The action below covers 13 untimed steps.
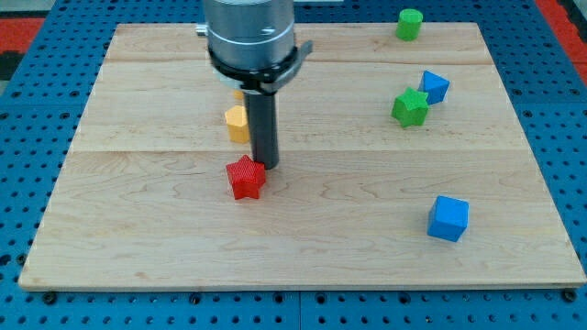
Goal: Move the green star towards the bottom center
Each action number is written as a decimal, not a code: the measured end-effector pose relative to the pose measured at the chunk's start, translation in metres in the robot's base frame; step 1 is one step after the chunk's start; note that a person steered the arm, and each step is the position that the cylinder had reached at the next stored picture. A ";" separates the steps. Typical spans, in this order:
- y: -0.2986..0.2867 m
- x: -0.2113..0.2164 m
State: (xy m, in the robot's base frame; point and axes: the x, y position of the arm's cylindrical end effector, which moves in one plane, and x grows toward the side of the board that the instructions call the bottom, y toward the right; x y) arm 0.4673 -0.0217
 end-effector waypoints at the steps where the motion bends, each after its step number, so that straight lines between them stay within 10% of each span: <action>1: 0.006 0.052; 4: -0.012 0.031; 7: 0.266 -0.089; 11: 0.084 -0.132; 13: 0.075 -0.040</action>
State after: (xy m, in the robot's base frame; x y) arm 0.4272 0.0532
